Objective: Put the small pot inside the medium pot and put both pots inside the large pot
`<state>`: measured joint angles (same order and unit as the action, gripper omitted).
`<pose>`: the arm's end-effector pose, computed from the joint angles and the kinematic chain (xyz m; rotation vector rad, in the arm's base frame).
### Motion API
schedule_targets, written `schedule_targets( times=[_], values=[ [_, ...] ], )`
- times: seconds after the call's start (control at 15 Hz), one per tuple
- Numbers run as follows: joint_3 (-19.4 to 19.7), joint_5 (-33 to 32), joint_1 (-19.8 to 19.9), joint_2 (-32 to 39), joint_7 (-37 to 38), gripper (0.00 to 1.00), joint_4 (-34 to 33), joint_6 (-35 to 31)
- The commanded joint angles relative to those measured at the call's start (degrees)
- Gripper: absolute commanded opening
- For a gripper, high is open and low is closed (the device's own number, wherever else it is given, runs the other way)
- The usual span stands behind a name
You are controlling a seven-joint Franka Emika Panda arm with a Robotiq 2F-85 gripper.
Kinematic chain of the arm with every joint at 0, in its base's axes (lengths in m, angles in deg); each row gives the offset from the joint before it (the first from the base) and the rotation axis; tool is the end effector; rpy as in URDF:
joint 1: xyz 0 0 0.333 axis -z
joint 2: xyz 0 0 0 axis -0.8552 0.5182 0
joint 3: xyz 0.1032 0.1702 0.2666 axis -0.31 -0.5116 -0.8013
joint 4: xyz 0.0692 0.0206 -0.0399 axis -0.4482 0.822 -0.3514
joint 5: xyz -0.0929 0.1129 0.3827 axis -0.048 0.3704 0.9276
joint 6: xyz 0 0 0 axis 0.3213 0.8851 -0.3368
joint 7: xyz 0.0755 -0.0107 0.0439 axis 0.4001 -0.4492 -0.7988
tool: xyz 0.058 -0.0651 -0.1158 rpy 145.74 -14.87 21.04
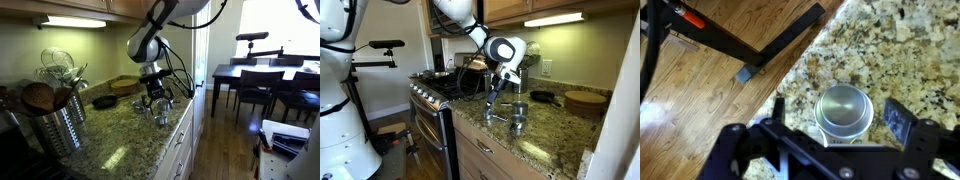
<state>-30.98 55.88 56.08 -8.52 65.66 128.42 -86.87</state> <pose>0.6009 -0.0035 0.2054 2.8500 -1.1135 -0.6765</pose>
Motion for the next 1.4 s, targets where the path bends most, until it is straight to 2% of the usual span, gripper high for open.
schedule_targets(
  times=[0.0, 1.33],
  values=[
    [0.09, 0.56, 0.13, 0.33, 1.42, 1.00, 0.08, -2.50],
    [-0.15, 0.27, -0.57, 4.11, 1.53, 1.00, -0.53, -7.50]
  ],
)
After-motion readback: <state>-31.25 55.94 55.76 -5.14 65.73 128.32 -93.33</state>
